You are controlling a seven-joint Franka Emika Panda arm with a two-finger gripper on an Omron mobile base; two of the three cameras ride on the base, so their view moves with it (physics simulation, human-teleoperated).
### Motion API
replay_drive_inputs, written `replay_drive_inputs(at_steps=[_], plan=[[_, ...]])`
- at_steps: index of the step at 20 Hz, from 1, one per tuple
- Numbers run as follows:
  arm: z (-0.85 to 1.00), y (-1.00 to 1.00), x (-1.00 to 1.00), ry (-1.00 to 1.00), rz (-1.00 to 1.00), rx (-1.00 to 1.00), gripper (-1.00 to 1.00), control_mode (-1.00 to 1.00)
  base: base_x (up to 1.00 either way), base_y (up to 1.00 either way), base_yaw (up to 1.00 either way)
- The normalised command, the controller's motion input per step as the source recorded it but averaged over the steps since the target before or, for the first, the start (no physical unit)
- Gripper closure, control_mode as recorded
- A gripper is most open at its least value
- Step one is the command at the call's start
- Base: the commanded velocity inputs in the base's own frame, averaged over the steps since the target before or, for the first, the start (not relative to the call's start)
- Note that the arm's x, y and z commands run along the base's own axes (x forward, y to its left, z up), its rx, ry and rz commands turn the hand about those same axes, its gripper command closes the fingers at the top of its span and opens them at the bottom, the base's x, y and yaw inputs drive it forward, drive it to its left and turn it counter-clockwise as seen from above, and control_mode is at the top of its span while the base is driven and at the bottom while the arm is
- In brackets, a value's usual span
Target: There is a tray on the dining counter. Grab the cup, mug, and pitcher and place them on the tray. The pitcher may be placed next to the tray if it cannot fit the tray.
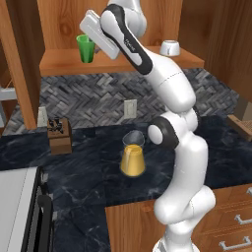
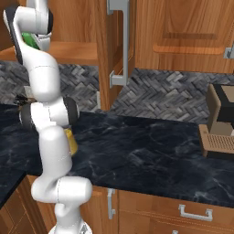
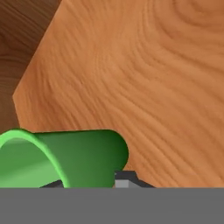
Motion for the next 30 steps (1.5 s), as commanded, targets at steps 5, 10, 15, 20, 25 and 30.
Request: replay_drive_inputs(at_steps=[5, 10, 15, 20, 25, 30], plan=[[-0.29, -0.06, -0.42, 0.00, -0.08, 0.00, 1.00, -1.00, 0.00, 0.00, 0.00], [-0.24, -0.14, -0.51, 0.00, -0.09, 0.03, 1.00, -1.00, 0.00, 0.00, 0.00], [-0.15, -0.16, -0.69, -0.06, -0.08, 0.07, 1.00, -1.00, 0.00, 0.00, 0.00], [-0.21, -0.26, -0.96, -0.10, -0.09, 0.08, 1.00, -1.00, 0.00, 0.00, 0.00], [-0.33, -0.43, -1.00, -0.04, -0.13, 0.06, 1.00, -1.00, 0.00, 0.00, 0.00], [-0.18, -0.48, -0.84, 0.00, -0.14, 0.00, 1.00, -1.00, 0.00, 0.00, 0.00]])
